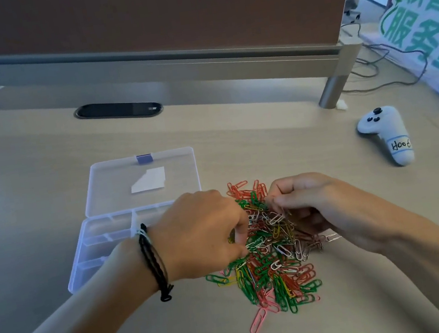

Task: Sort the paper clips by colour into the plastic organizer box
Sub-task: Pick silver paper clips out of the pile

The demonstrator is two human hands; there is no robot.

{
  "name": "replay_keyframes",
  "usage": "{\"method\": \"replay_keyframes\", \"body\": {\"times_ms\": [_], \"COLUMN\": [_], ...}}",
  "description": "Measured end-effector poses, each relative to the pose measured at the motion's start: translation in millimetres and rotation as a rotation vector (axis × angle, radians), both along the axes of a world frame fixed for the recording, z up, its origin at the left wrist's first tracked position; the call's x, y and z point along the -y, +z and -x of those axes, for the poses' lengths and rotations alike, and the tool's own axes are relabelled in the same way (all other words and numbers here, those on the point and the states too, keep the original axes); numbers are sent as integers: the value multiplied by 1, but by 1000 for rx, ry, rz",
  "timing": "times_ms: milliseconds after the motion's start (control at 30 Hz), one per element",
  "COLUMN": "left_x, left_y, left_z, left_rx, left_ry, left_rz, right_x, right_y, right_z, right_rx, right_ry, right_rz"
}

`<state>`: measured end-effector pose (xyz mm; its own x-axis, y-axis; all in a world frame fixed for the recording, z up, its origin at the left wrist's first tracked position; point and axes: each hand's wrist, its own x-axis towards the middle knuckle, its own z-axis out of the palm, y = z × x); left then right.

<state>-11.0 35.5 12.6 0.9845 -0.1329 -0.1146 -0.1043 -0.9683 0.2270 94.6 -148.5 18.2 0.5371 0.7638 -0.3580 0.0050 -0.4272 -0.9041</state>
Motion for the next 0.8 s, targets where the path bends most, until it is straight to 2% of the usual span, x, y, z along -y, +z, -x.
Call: {"method": "replay_keyframes", "body": {"times_ms": [100,200,267,433,533,633,700,800], "left_x": [0,-3,-8,-13,-20,-32,-35,-31], "left_y": [-1,0,2,9,6,2,0,-2], "left_z": [-1,-1,1,-5,-10,-12,-13,-15], "left_rx": [3,5,-18,-186,-327,-477,-513,-469], "left_ry": [-21,-25,-5,27,80,-7,-17,98], "left_rz": [-5,102,320,1016,1450,1832,1936,1890], "right_x": [2,2,2,7,4,0,-2,-3], "right_y": [-3,-9,-11,-13,-14,-16,-14,-10], "right_z": [-2,-3,-3,-10,-10,-10,-9,-8], "right_rx": [-167,-179,-182,-417,-328,-275,-263,-135], "right_ry": [9,-51,-38,-67,-109,-166,-170,-169], "right_rz": [-87,-100,-129,-274,-260,-271,-256,-176]}}
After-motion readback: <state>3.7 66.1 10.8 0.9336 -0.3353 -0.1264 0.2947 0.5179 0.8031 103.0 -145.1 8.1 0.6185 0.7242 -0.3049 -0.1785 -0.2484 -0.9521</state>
